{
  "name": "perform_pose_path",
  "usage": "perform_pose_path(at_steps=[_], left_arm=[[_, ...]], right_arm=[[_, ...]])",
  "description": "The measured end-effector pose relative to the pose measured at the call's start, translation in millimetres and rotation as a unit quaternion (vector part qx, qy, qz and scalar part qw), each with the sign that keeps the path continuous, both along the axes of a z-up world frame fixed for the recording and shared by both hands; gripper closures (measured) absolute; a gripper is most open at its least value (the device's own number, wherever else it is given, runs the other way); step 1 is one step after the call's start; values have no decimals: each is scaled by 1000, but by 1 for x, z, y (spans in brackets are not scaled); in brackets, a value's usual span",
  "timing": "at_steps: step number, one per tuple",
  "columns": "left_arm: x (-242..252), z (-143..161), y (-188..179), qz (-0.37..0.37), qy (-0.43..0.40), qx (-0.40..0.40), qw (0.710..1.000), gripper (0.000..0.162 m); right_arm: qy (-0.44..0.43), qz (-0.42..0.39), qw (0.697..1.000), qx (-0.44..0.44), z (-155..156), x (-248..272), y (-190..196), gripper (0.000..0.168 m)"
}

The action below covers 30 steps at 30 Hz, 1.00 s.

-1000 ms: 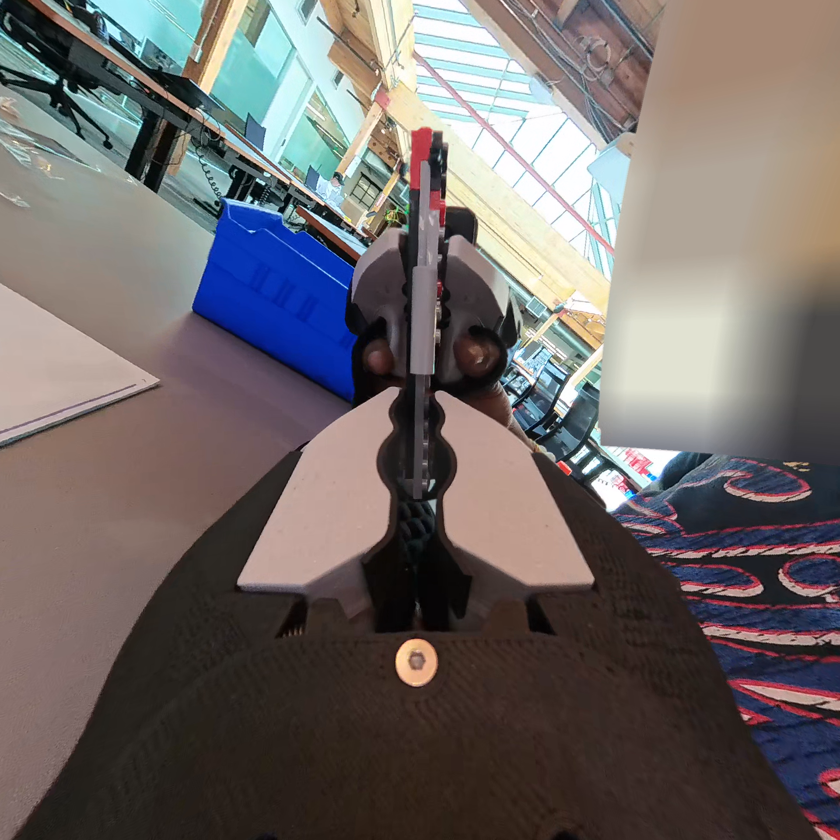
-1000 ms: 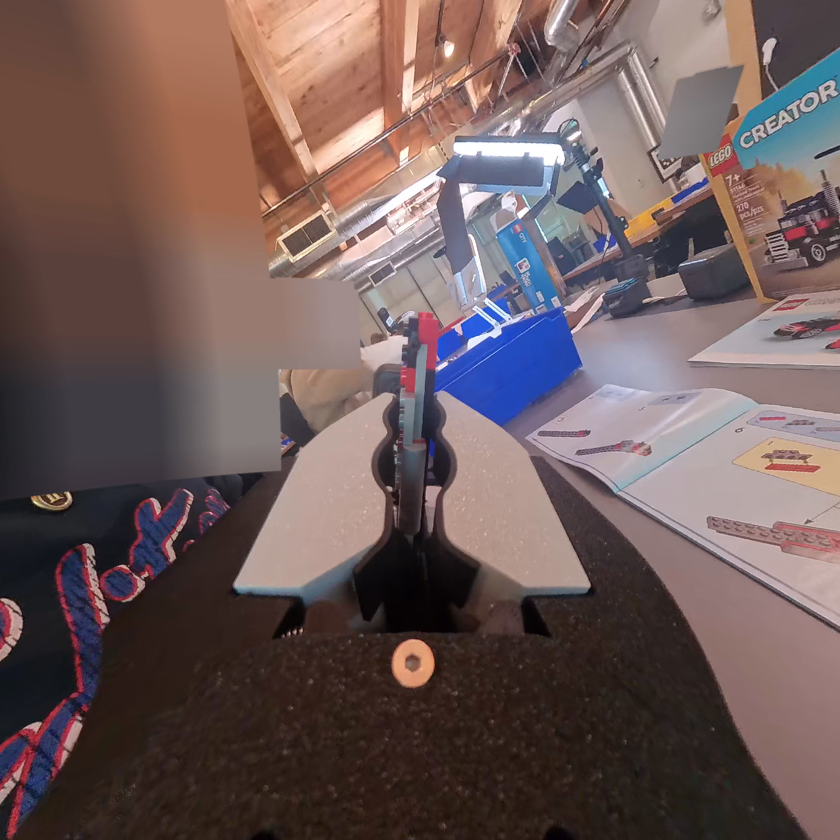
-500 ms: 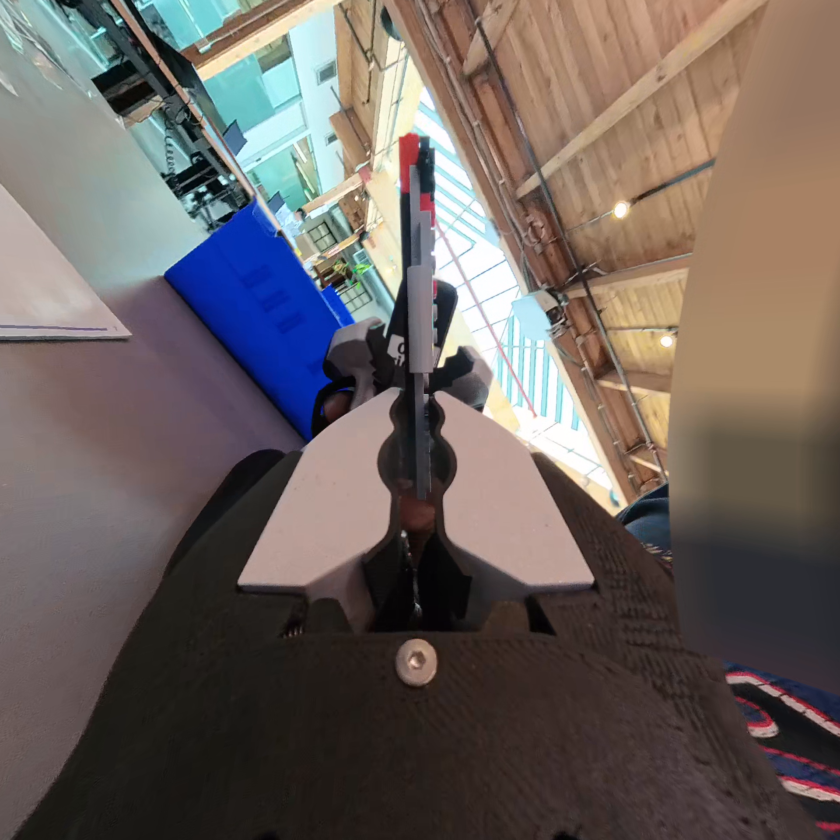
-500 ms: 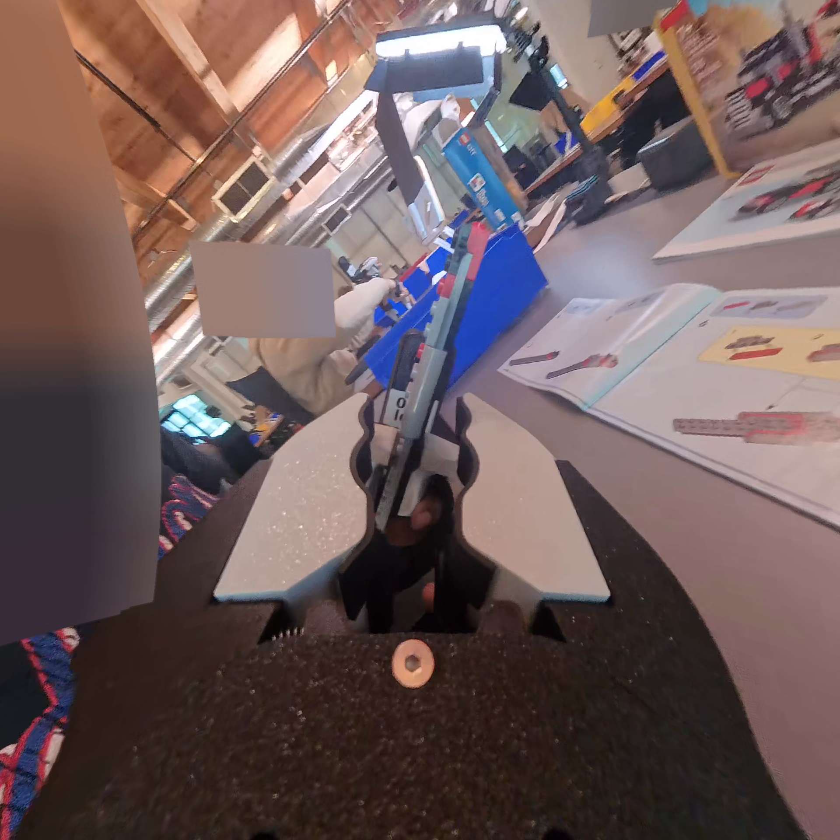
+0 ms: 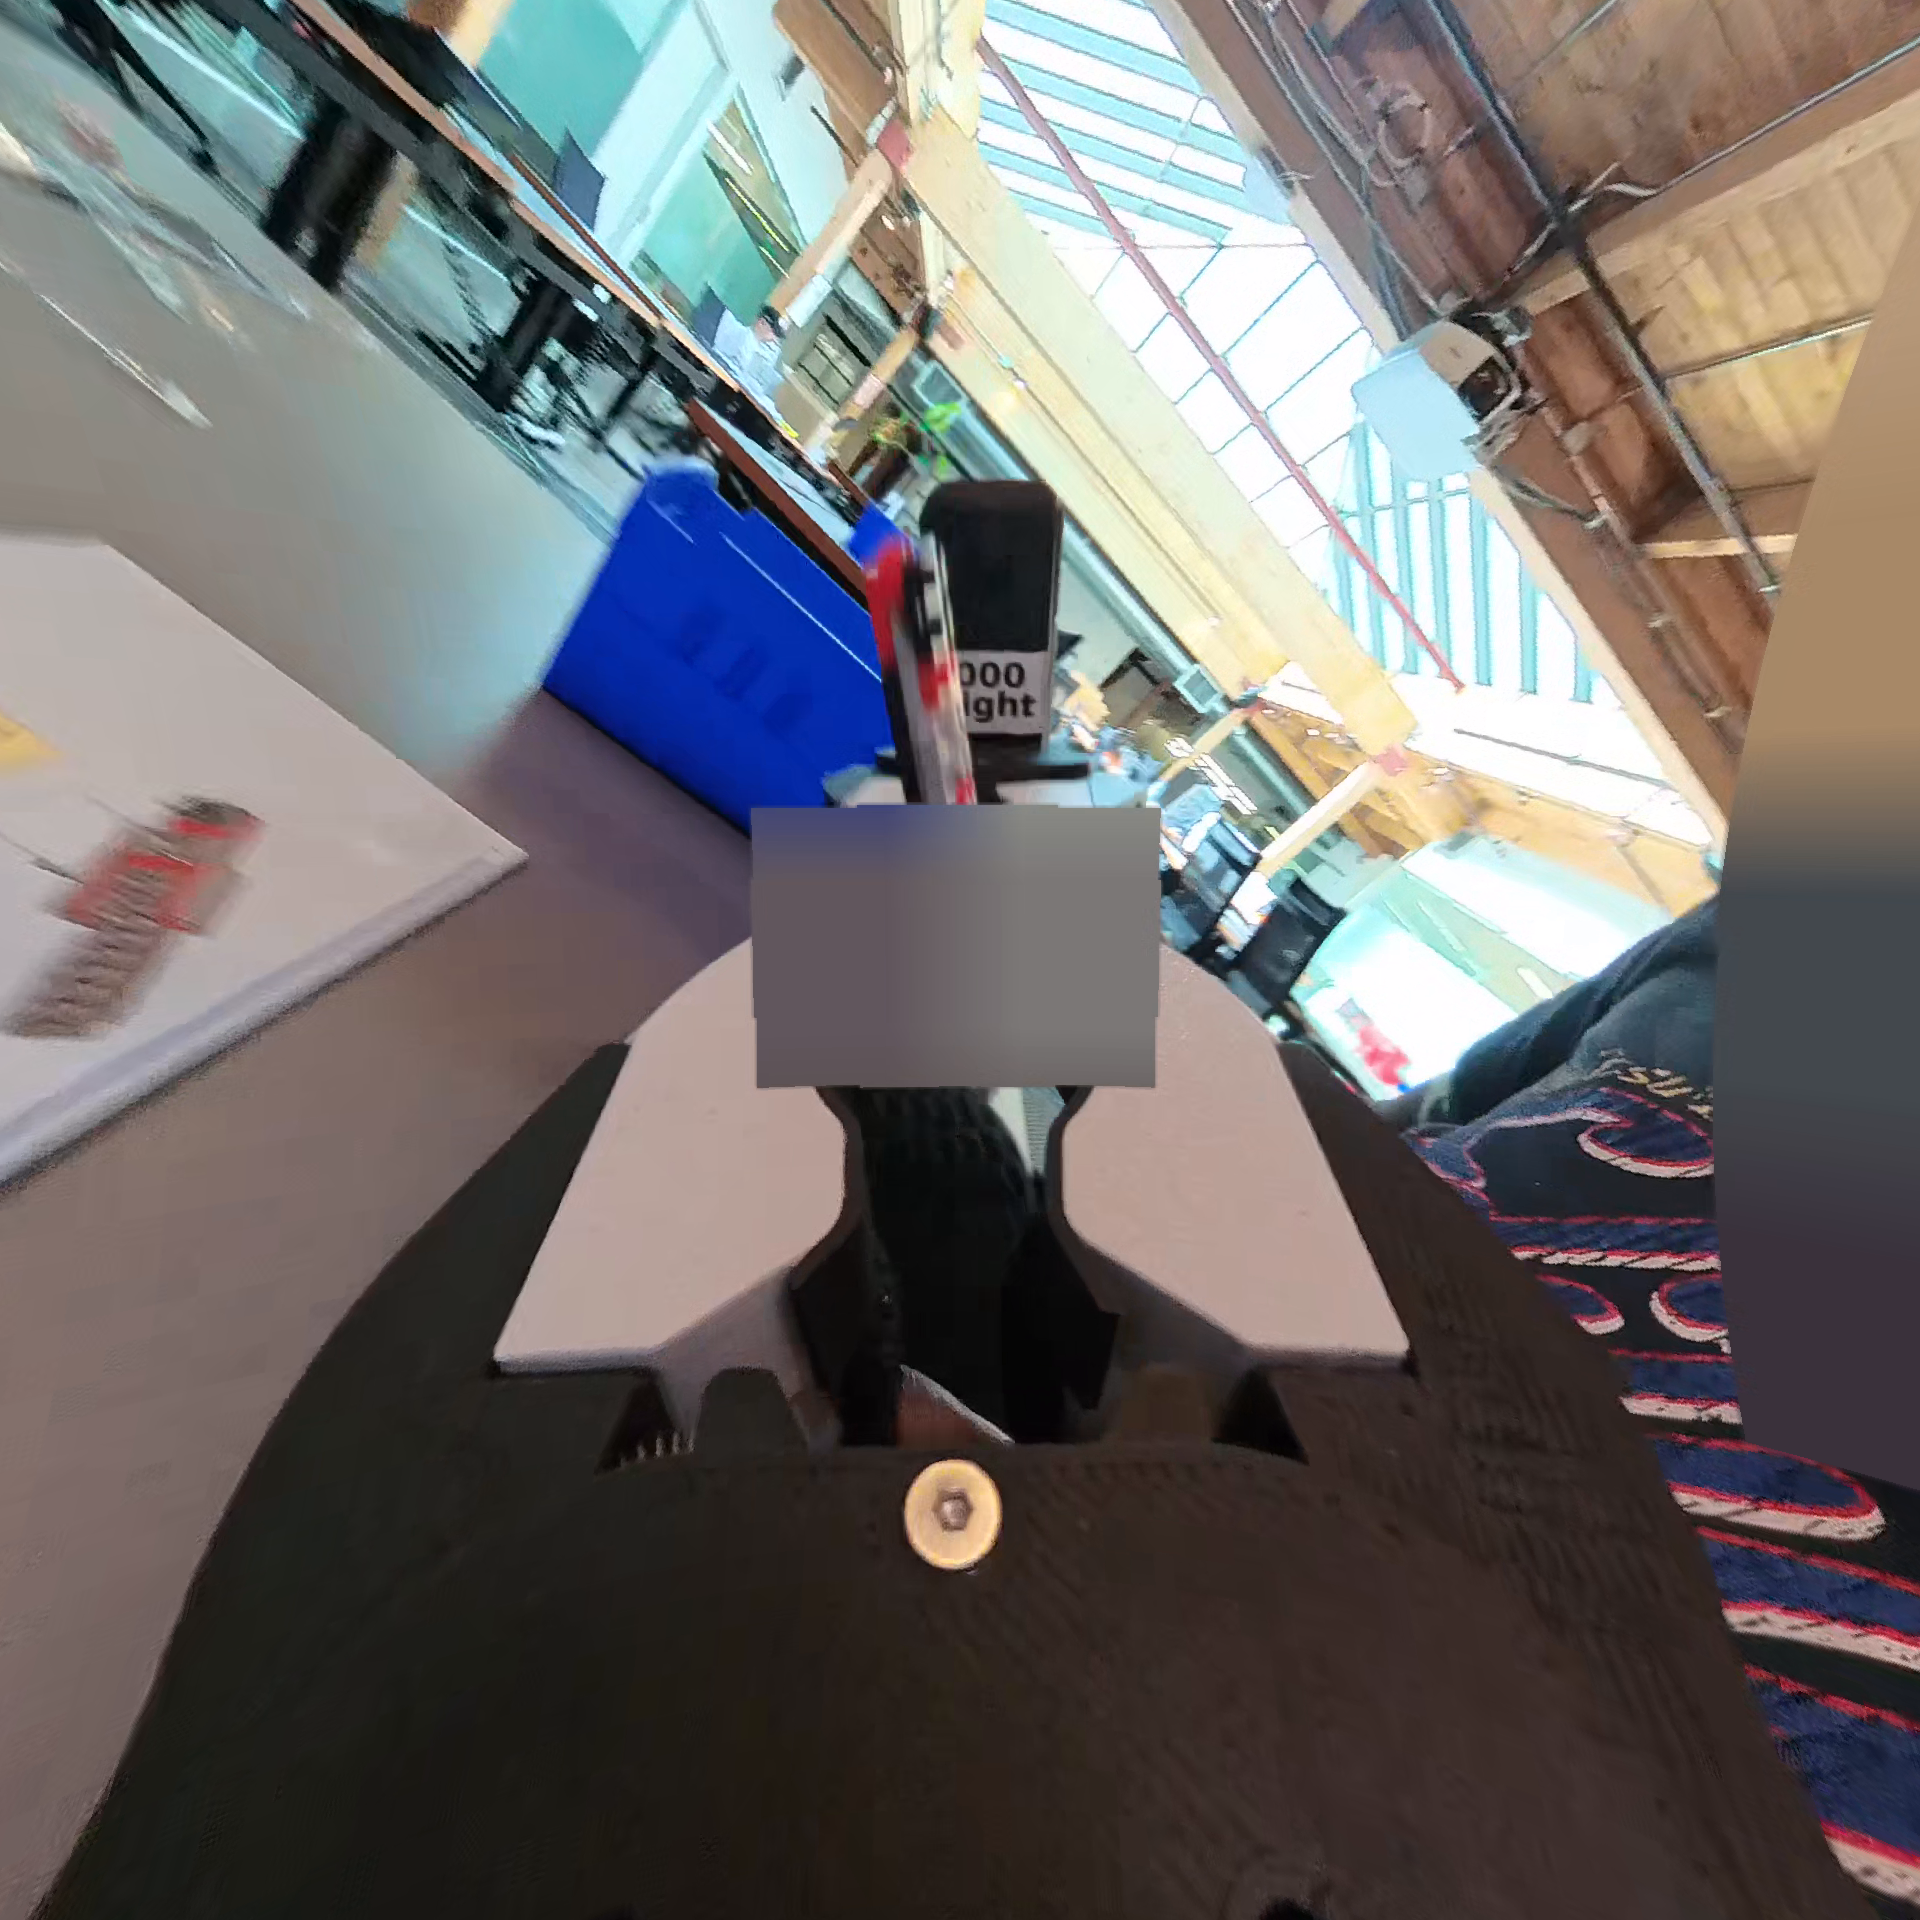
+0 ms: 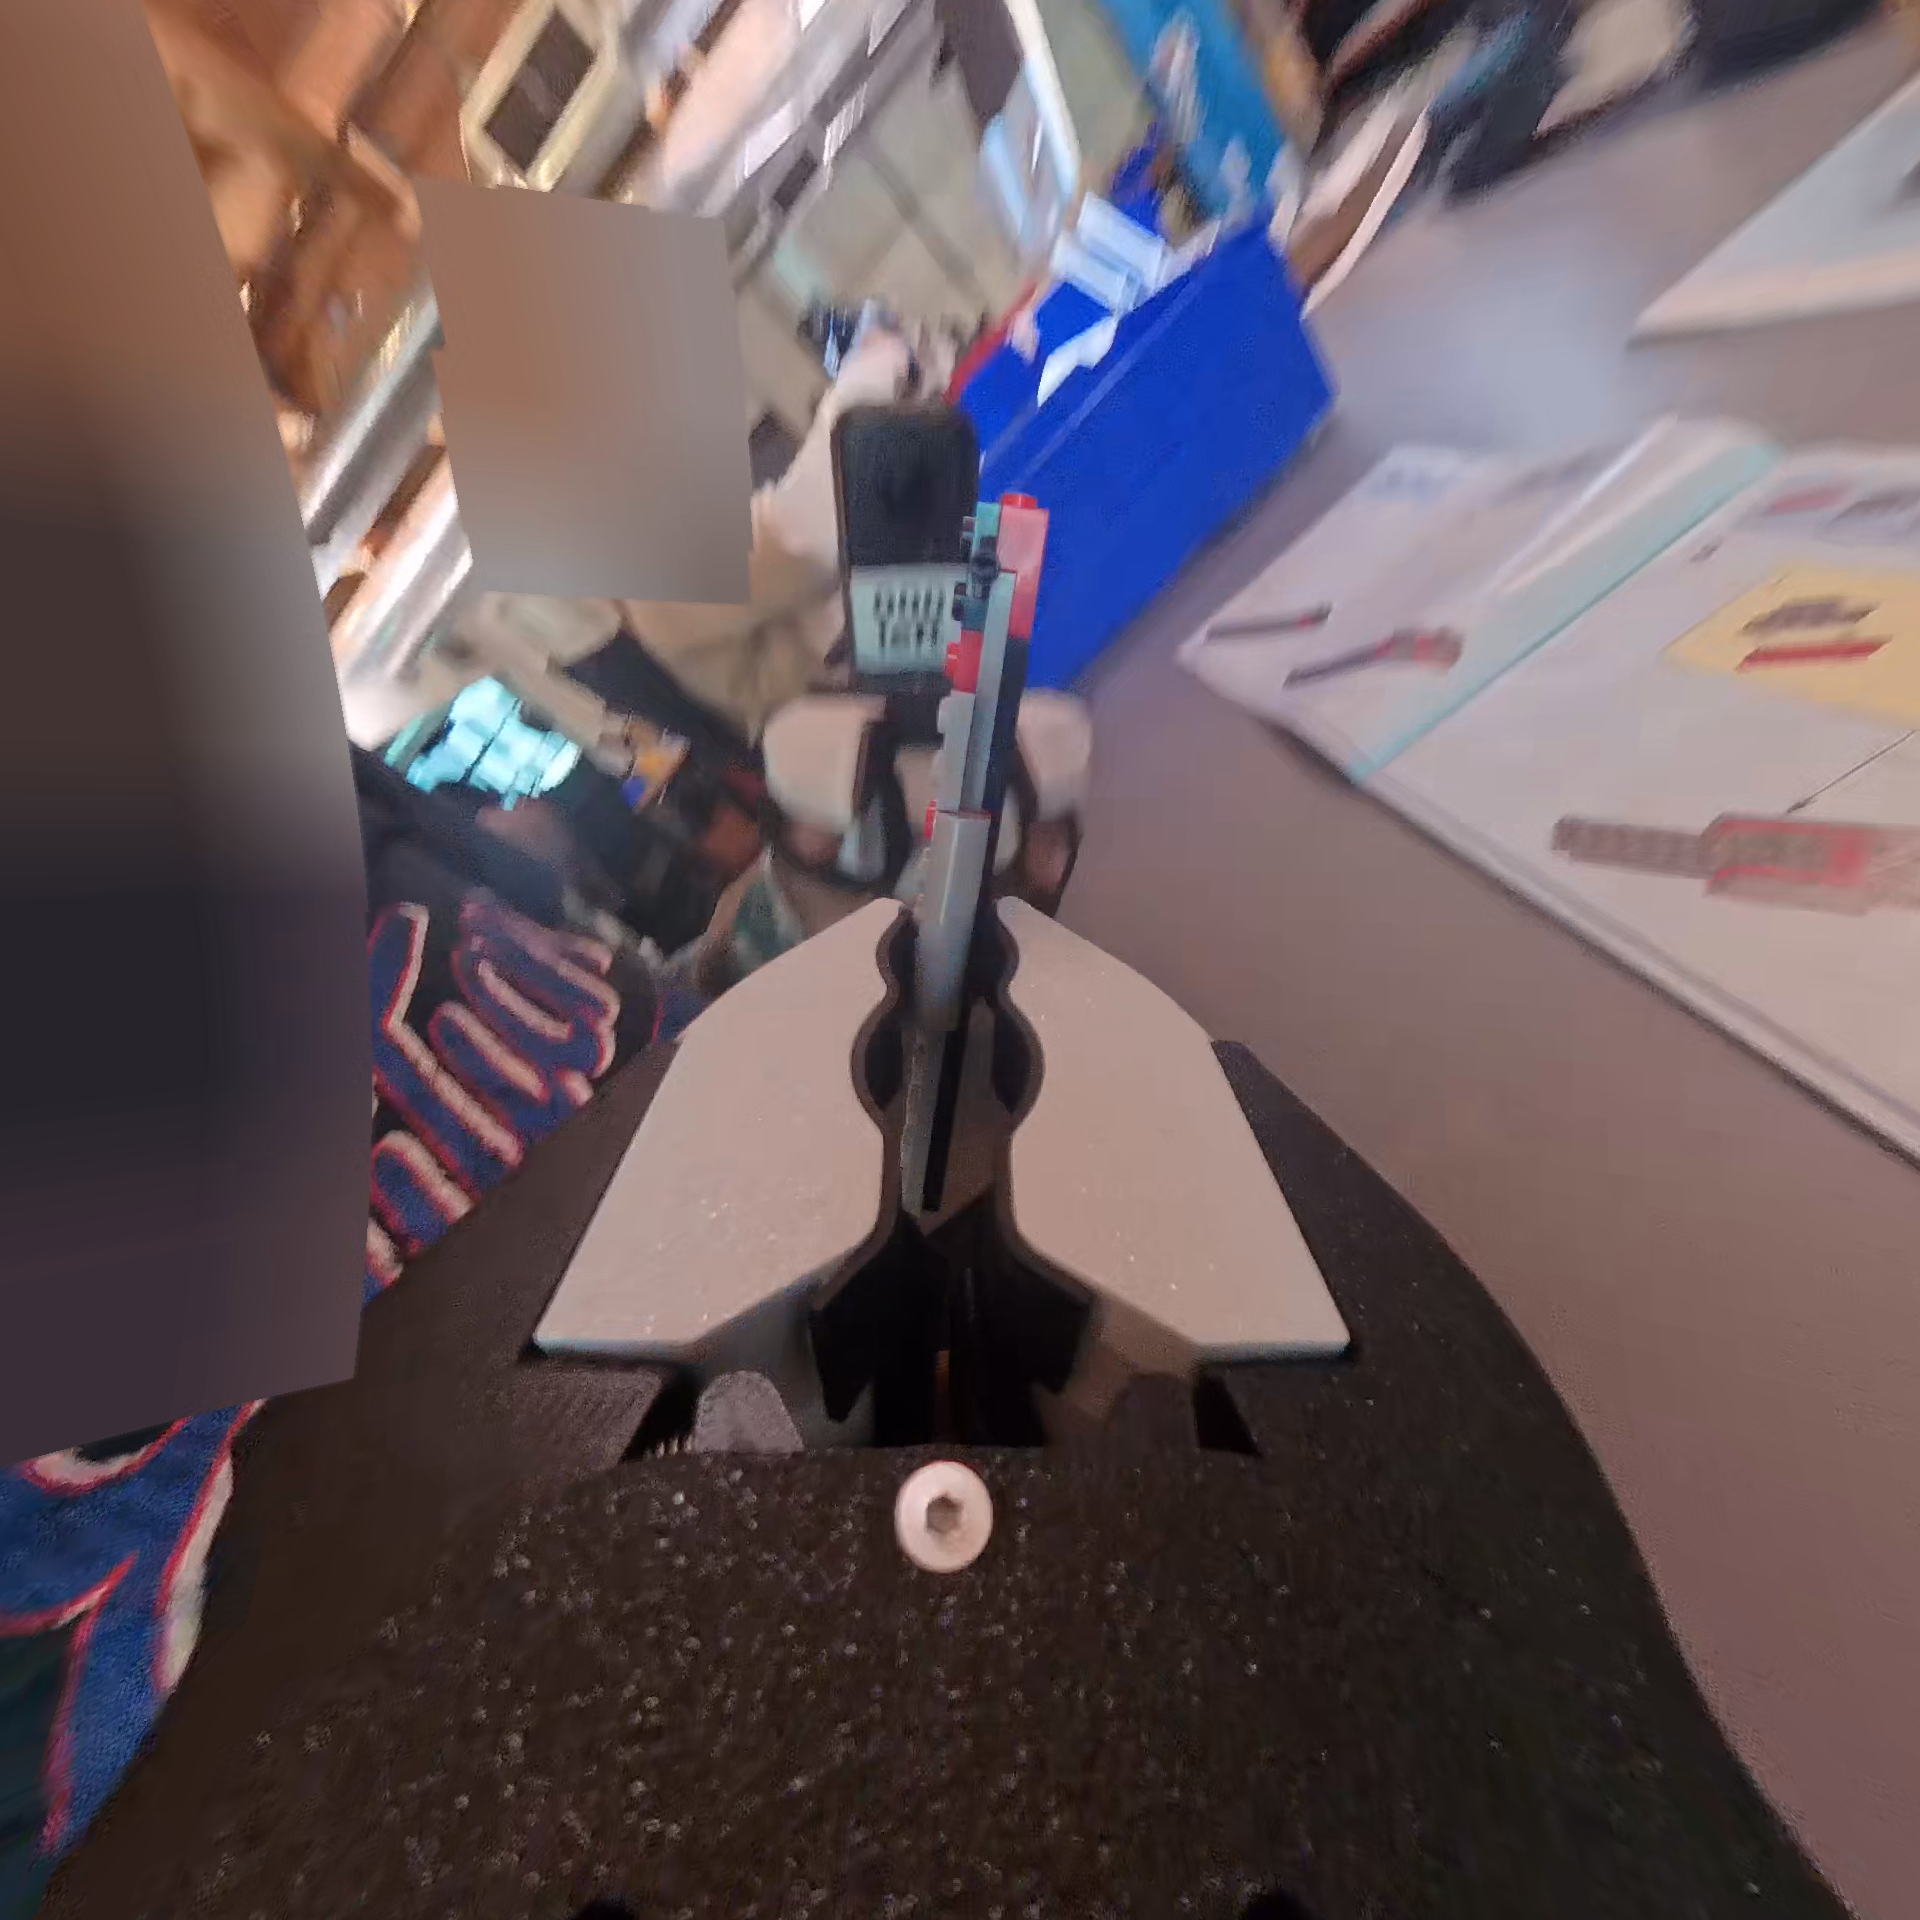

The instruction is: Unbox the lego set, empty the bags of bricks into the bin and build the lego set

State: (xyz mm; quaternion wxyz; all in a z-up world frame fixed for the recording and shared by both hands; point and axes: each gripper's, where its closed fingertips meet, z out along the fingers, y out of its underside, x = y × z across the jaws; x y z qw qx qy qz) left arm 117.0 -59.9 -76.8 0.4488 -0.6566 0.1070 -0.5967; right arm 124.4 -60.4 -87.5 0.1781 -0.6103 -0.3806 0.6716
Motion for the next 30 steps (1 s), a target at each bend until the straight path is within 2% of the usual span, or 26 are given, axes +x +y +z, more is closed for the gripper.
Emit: perform_pose_path(at_steps=[2,6,9,13,15,18,21,24,27,30], left_arm=[[-10,3,5,-6,15,2,1000,128],[3,-10,-6,-104,32,-57,992,123],[3,-2,-3,-86,-16,-48,995,148],[-18,2,8,-17,-72,-61,995,149],[-26,0,6,-19,-76,-70,994,150],[-31,-8,1,-79,-13,-85,993,149],[-35,-12,8,-127,118,-52,984,149],[-41,-20,8,-226,270,-25,936,150],[-53,-28,7,-354,392,-23,849,149],[-54,-30,6,-485,446,-42,751,150]], right_arm=[[-41,67,997,4,-9,0,-12,157],[-90,152,984,19,-21,-4,-25,156],[-99,184,978,24,-21,-9,-30,156],[-60,133,986,80,-9,-16,-14,147],[-30,99,989,110,1,-14,-7,145],[-26,63,990,120,6,-9,3,145],[-40,60,990,119,2,-15,4,144],[-41,80,989,119,2,-20,-5,142],[-29,64,990,119,7,-16,-2,142],[-20,35,992,120,11,-5,3,144]])
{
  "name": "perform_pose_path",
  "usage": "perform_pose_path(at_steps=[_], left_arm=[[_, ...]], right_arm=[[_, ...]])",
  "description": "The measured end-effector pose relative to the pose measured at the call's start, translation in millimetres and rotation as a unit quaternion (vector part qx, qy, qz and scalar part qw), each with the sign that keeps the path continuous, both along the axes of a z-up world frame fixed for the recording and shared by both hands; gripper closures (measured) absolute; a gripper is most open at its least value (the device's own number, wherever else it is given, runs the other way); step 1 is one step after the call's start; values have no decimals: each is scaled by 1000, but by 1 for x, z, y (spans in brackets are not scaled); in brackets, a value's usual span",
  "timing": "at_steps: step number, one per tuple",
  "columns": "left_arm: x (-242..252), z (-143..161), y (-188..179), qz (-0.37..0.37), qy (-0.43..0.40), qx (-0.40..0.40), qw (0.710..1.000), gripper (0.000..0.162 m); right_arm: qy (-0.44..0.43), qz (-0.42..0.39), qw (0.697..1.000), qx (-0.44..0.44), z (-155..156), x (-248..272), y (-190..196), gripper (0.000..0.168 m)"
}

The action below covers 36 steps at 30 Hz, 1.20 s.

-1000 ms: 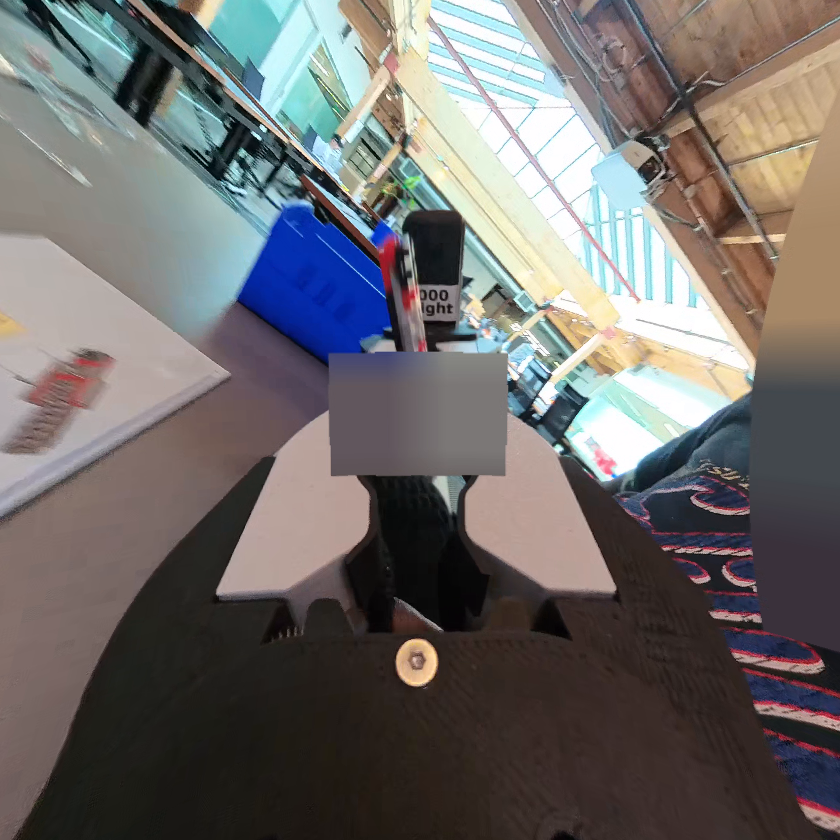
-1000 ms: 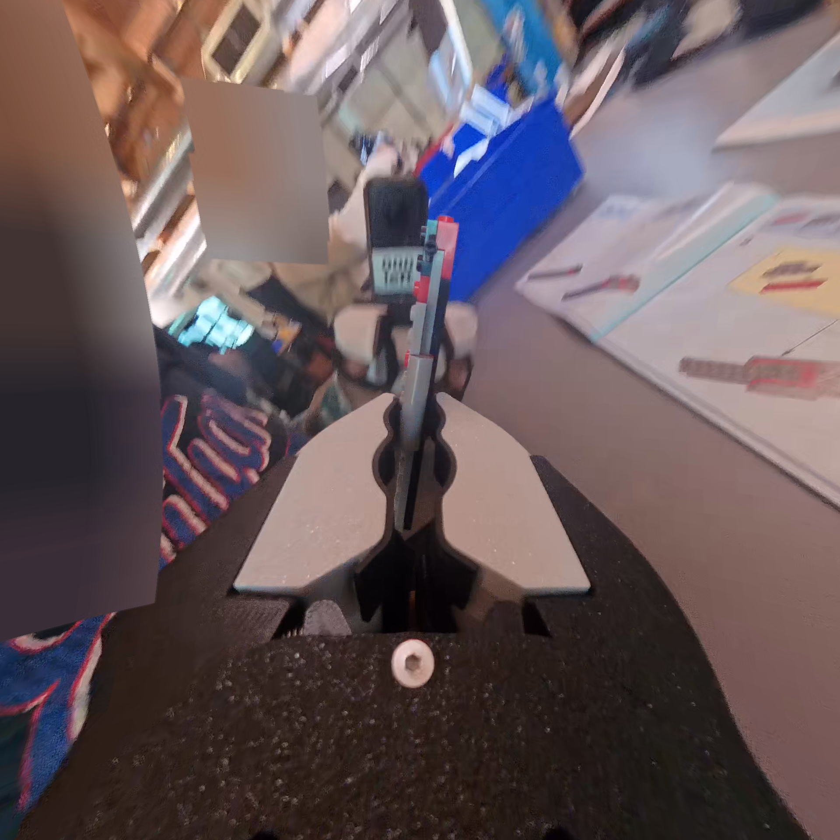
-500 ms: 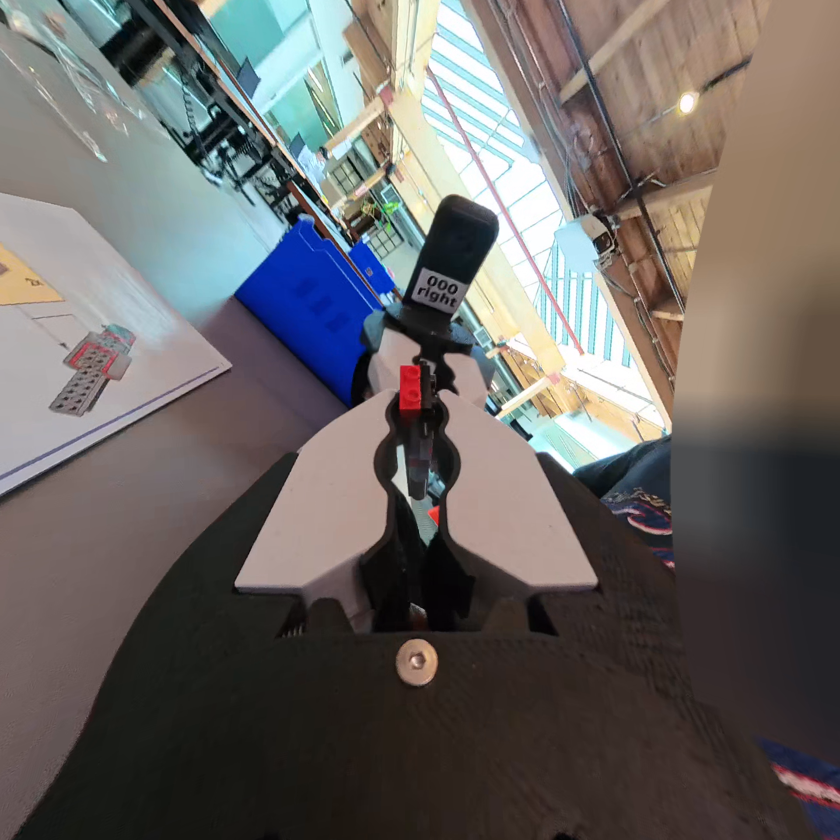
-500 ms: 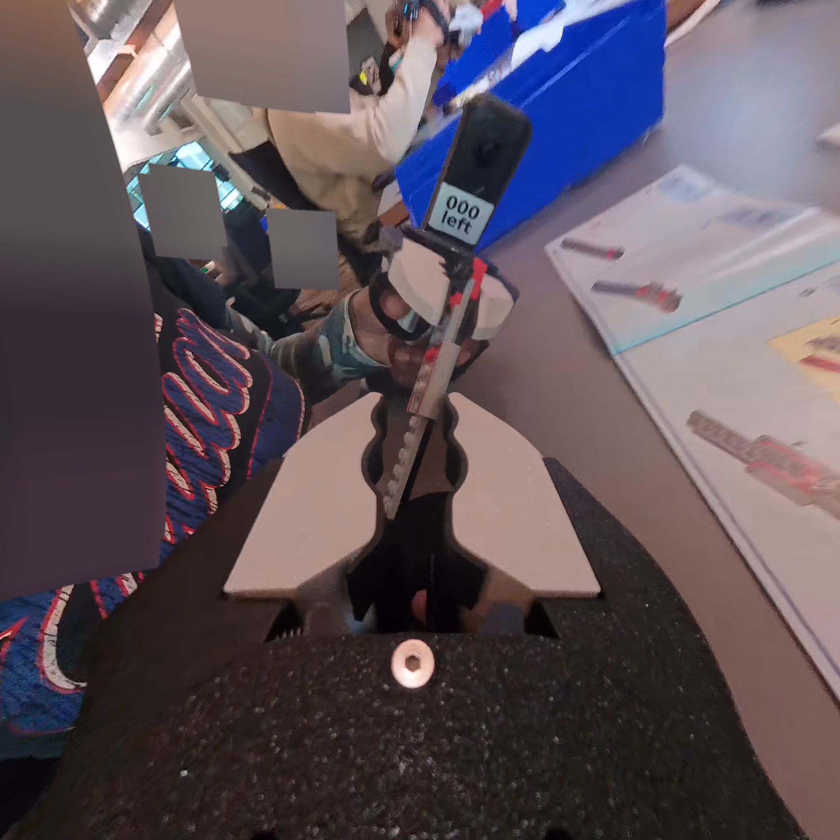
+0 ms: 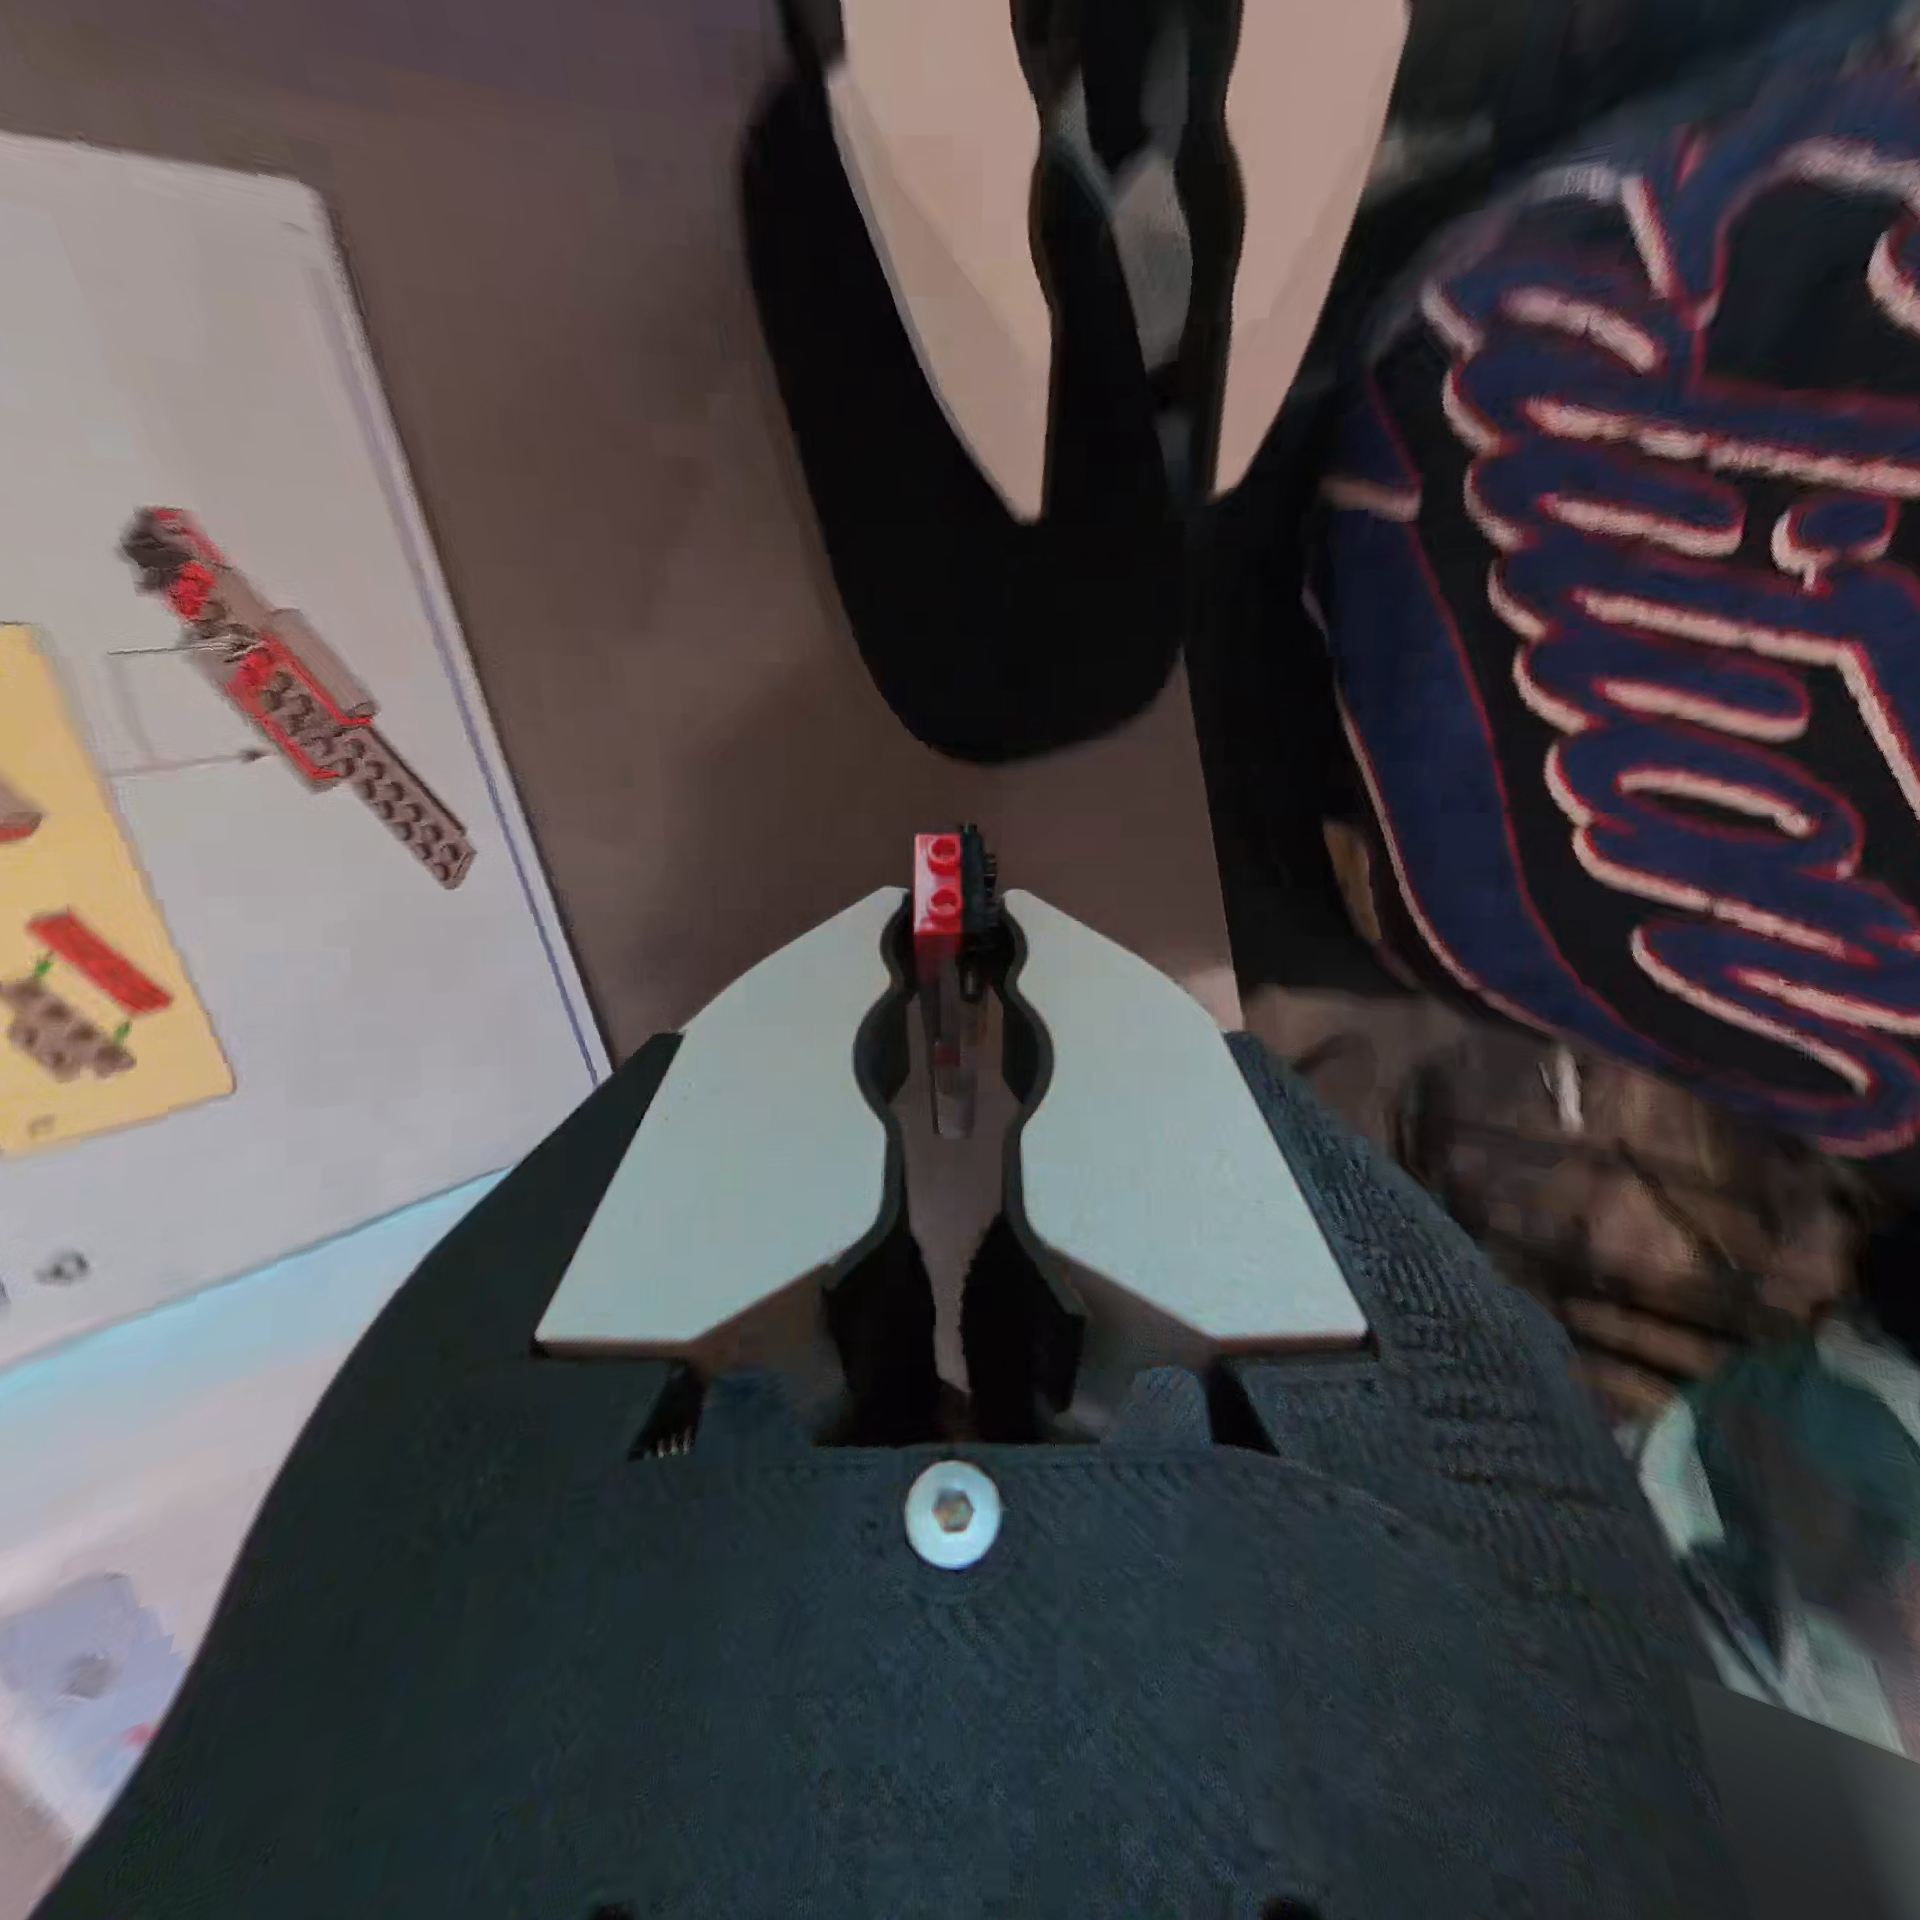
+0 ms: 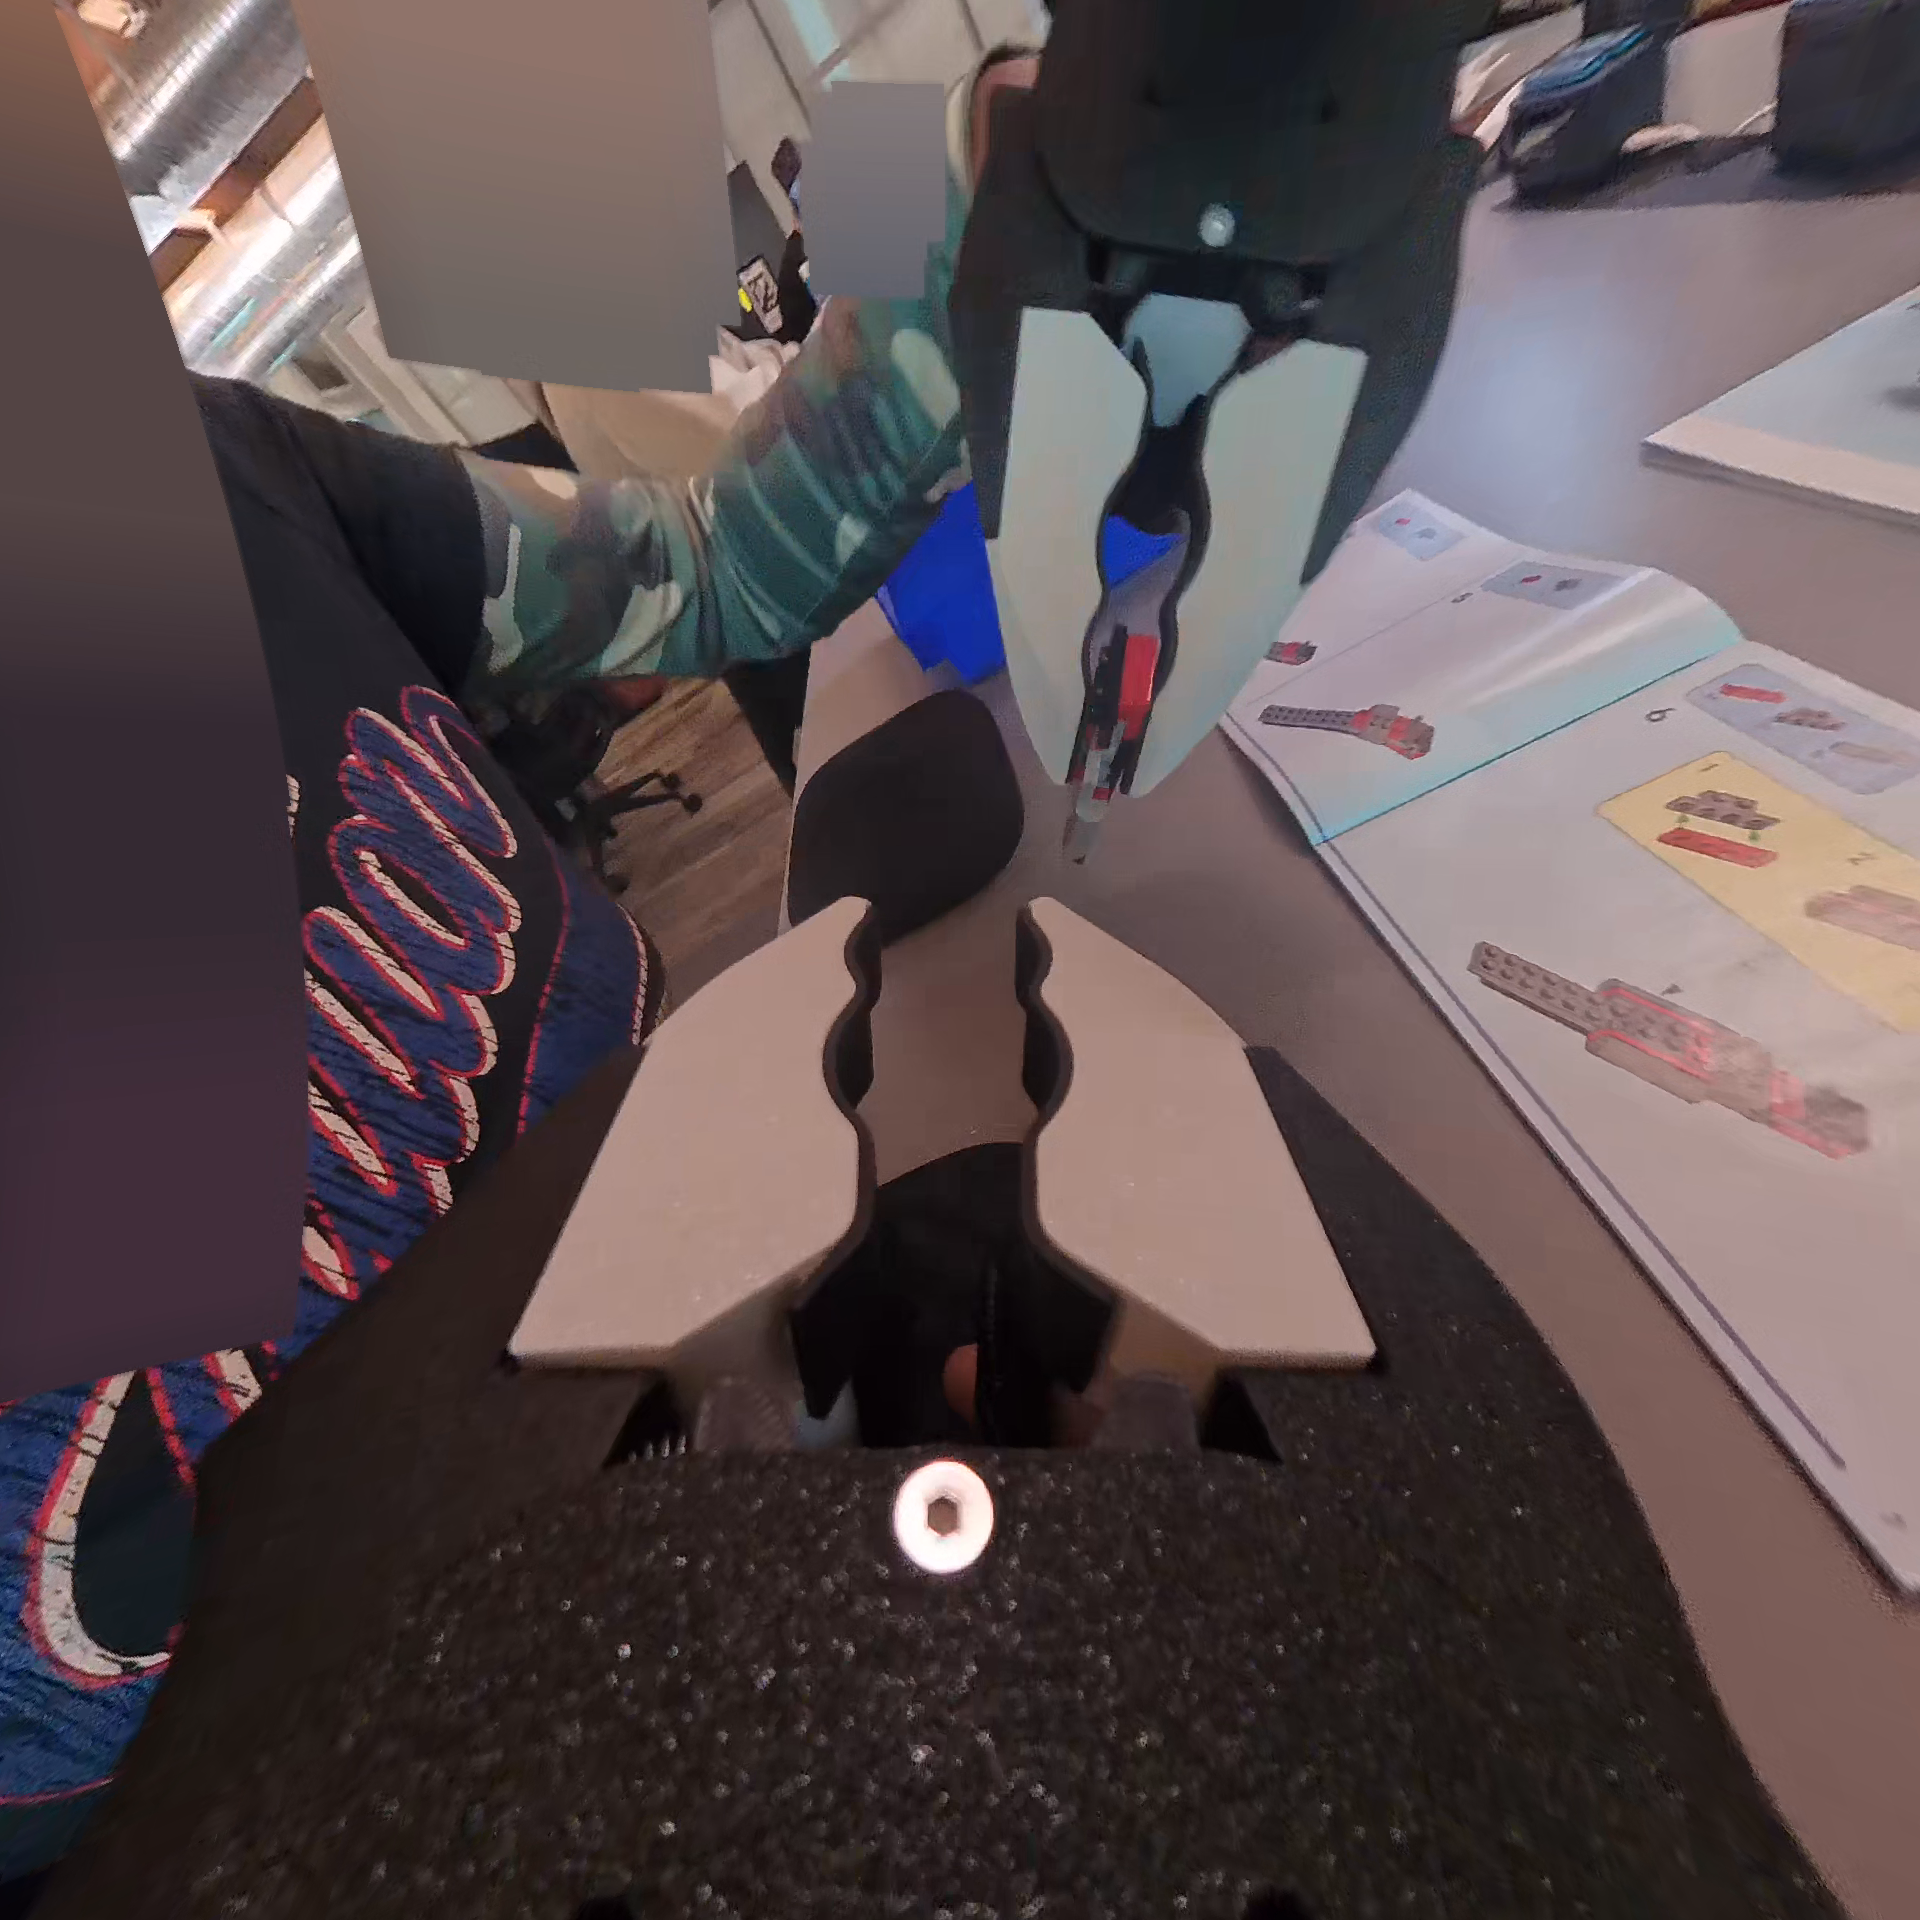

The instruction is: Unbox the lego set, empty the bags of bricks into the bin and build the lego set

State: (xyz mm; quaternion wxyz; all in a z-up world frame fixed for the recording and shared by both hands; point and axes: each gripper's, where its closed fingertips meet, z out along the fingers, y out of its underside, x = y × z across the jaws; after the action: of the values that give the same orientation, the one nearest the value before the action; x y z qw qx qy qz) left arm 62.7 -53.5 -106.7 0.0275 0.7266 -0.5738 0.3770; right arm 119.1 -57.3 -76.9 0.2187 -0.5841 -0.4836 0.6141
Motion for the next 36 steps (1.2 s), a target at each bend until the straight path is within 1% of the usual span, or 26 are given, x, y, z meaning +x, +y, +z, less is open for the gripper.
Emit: perform_pose_path(at_steps=[3,6,10,14,20,24,27,30,33,36], left_arm=[[13,-10,-2,-112,57,-56,990,149],[24,-32,-1,-200,116,-71,970,149],[46,-43,3,-247,106,-79,960,149],[54,-51,8,-262,101,-95,955,149],[63,-66,14,-262,112,-123,951,148],[65,-75,23,-246,116,-108,956,143],[67,-75,26,-235,106,-103,961,142],[69,-75,31,-226,94,-81,966,140],[70,-75,36,-216,84,-58,971,135],[72,-74,39,-205,67,-38,976,130]], right_arm=[[24,-25,999,-5,6,13,-1,146],[33,-52,998,-9,6,27,-4,147],[28,-73,997,-17,0,41,-7,148],[21,-72,997,-26,-9,45,-7,148],[34,-73,996,-33,-8,47,-4,150],[28,-74,996,-33,-11,50,-2,150],[26,-77,996,-35,-13,52,-1,150],[23,-78,996,-31,-16,51,-1,150],[3,-81,997,-5,-23,48,0,148],[-30,-82,996,25,-34,45,2,142]])
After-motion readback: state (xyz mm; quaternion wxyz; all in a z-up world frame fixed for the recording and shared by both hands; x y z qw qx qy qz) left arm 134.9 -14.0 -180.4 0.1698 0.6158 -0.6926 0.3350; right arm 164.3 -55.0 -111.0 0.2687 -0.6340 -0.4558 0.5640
